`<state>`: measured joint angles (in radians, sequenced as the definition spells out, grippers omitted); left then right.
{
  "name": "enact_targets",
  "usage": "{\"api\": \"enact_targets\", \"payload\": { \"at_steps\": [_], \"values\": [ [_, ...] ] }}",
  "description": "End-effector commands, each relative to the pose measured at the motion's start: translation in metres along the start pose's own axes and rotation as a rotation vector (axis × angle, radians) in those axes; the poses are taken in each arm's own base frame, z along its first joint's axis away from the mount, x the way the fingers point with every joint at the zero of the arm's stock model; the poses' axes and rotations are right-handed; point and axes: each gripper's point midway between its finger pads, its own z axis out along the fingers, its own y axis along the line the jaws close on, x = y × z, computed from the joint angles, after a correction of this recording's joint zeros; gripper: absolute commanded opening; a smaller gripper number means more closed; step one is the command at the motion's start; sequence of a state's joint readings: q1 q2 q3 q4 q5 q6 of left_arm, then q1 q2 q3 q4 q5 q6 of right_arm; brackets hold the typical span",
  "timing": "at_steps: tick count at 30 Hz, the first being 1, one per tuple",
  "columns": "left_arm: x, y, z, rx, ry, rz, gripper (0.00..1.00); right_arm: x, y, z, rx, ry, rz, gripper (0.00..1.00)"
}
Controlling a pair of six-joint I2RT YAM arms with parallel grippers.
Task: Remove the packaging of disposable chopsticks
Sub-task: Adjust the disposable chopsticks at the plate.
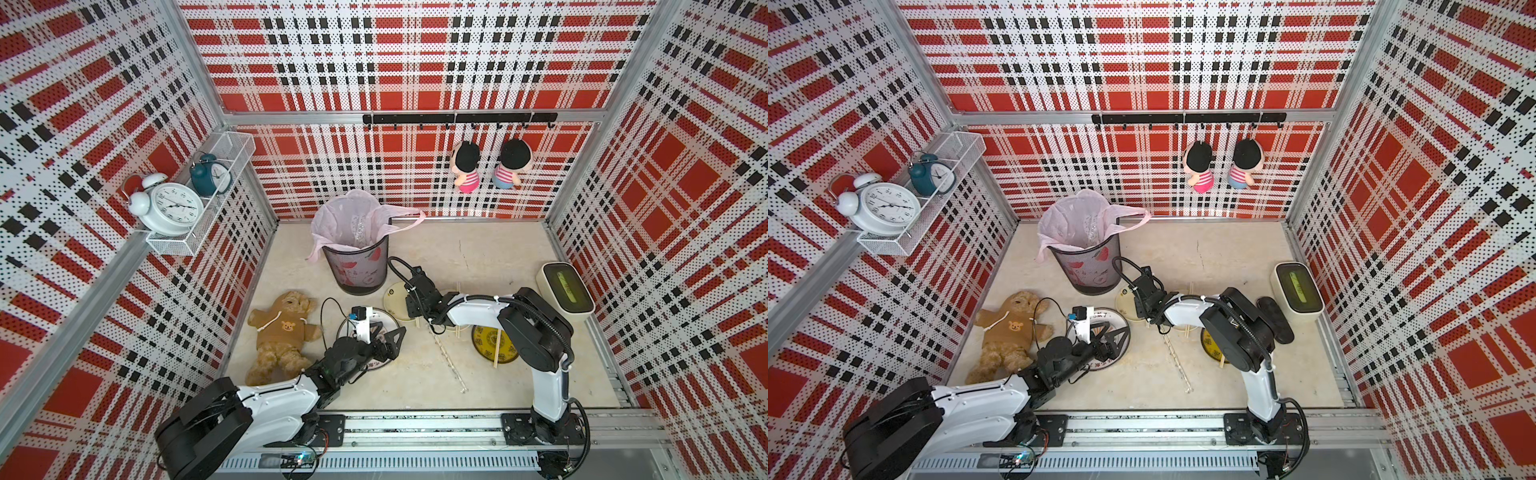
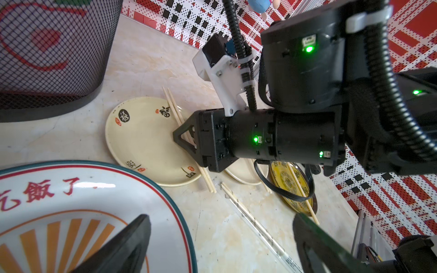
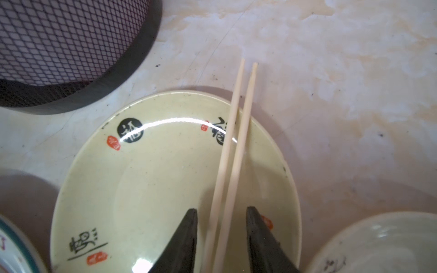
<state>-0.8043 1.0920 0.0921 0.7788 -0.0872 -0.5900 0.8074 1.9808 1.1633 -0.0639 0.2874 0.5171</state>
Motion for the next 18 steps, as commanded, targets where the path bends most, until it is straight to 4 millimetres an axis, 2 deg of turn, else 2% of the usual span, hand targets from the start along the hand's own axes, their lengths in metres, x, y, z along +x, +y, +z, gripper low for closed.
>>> {"api": "enact_targets", "payload": {
  "at_steps": [1,6,11,15,18],
  "values": [
    [-0.0017,-0.0012,-0.0002,0.013,-0.011,0.012,0.96,-0.0066,0.0036,0.0023,-0.012,-0.018,0.016,0.31],
    [0.0004,0.0001,0.0008,0.01,-0.005,0.014,0.97,-0.0071,0.0062,0.0022,-0.027,-0.019,0.017,0.25],
    [0.0006,0.0001,0.001,0.011,-0.004,0.015,0.97,-0.0084,0.0065,0.0026,-0.025,-0.017,0.016,0.23],
    [0.0004,0.0006,0.0004,0.011,-0.006,0.014,0.98,-0.0084,0.0054,0.0004,-0.021,-0.017,0.015,0.26],
    [0.0003,0.0,-0.0002,0.015,-0.006,0.015,0.98,-0.0106,0.006,-0.003,-0.029,-0.026,0.019,0.33]
  ]
}}
